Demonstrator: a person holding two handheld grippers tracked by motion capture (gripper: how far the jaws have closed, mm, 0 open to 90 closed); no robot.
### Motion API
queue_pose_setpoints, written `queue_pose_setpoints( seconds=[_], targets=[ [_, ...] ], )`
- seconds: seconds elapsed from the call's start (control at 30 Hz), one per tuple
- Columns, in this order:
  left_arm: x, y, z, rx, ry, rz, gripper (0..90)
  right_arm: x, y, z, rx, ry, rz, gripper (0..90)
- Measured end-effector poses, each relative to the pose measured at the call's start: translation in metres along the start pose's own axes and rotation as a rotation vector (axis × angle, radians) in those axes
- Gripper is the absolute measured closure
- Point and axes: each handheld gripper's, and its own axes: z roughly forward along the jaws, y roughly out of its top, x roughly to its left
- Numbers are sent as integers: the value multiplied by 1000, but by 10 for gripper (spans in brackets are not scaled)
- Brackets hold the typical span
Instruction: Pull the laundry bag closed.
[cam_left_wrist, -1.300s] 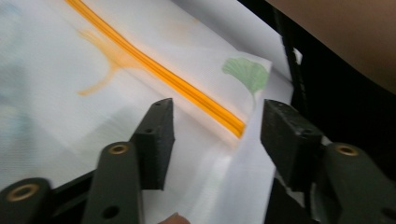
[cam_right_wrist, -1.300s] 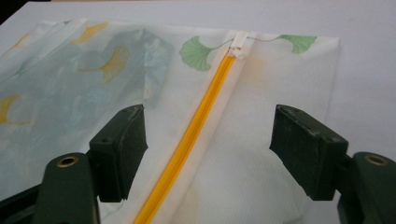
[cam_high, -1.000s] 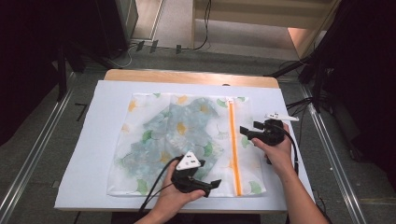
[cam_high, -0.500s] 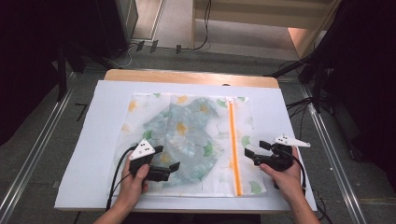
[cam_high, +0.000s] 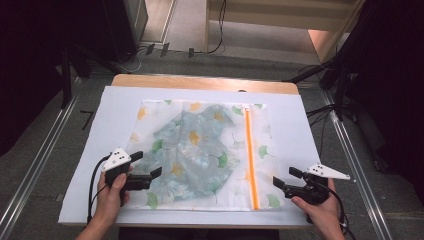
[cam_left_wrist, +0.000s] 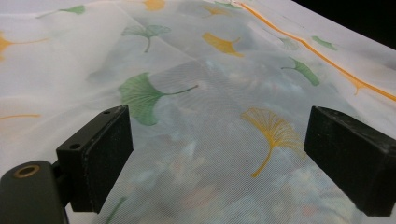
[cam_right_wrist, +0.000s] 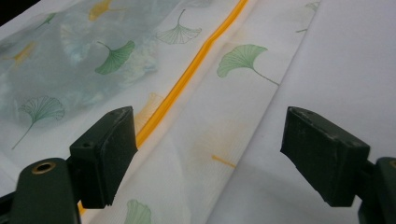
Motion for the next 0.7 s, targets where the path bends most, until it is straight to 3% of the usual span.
queue_pose_setpoints(
  seconds=[0.07, 0.2, 0.47, 0.7],
  targets=[
    [6, -3, -8, 3, 14, 7, 84, -3, -3, -5, -3, -4, 5, 183],
    [19, -12, -22, 16, 48, -18, 84, -11, -6, -16, -16, -15, 23, 184],
    [35, -13, -51, -32, 106, -50, 84, -21, -16, -32, -26, -54, 16, 189],
    [50, -17, -55, -25, 143, -120, 85, -20, -15, -27, -19, -68, 14, 201]
  ],
)
